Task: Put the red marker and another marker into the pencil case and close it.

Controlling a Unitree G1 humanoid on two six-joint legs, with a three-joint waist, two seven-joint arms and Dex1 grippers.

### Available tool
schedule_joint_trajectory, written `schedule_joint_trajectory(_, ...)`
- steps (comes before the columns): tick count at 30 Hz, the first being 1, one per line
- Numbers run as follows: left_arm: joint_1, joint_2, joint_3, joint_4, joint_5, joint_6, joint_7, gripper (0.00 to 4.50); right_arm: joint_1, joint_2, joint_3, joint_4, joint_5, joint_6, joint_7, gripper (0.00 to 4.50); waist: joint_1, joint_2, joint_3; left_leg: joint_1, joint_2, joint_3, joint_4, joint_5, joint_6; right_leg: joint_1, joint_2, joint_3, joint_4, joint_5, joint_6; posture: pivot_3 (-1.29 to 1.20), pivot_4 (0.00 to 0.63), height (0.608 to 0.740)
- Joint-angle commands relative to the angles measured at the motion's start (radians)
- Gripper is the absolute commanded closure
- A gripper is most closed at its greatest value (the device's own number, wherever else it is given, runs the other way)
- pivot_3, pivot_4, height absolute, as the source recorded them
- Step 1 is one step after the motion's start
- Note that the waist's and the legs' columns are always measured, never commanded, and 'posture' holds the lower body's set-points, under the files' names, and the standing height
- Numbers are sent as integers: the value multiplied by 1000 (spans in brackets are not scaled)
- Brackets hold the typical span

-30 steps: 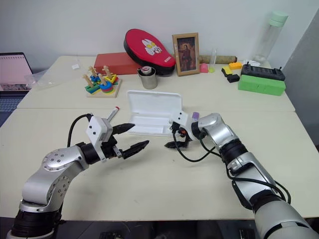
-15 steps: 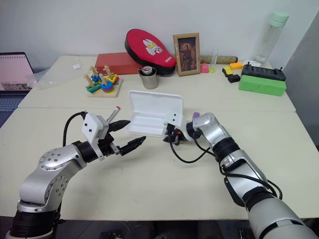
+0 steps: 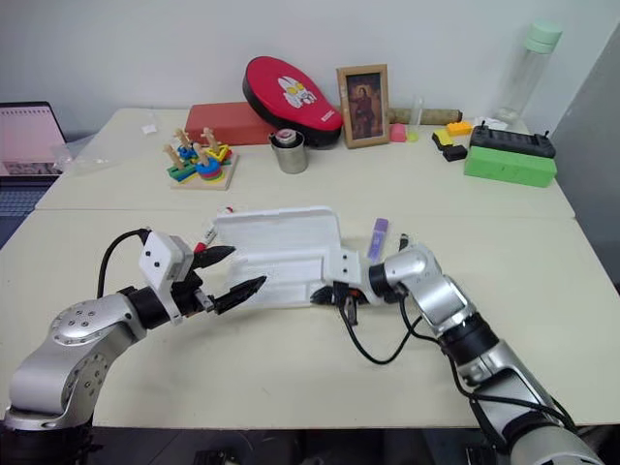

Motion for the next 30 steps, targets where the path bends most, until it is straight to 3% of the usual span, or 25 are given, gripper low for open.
schedule_joint_trajectory(1,24,20,32,-65,-34,18,-12,0,38,-17,21,-109,6,51,-6,4487,0,0,0,0,0,0,0,0,0,0,0,0,0,0,0,0,150,740)
schedule_joint_trajectory(10,17,19,36,-99,-58,51,0,0,60,3,43,-103,-17,99,-75,4487,0,0,0,1,0,0,0,0,0,0,0,0,0,0,0,0,150,740)
schedule_joint_trajectory(19,-95,-5,176,-149,-255,169,113,0,59,12,-50,-201,119,184,-61,2642,3,-1,0,1,0,0,0,0,0,1,0,0,0,0,0,0,150,740)
schedule_joint_trajectory(25,-248,-5,316,-70,-352,221,276,0,21,-20,-241,-341,405,383,-14,1306,4,-1,-1,1,0,-1,1,0,0,2,0,-1,0,0,0,0,150,740)
schedule_joint_trajectory(27,-281,22,321,6,-297,212,306,0,-21,-12,-312,-346,477,435,-43,879,0,-1,-1,1,0,-1,1,0,0,2,0,-1,0,0,1,0,150,740)
schedule_joint_trajectory(30,-290,94,224,160,-149,213,324,0,-112,8,-387,-295,502,437,-122,134,-6,-1,0,2,0,-1,1,0,0,2,0,0,1,0,0,0,150,740)
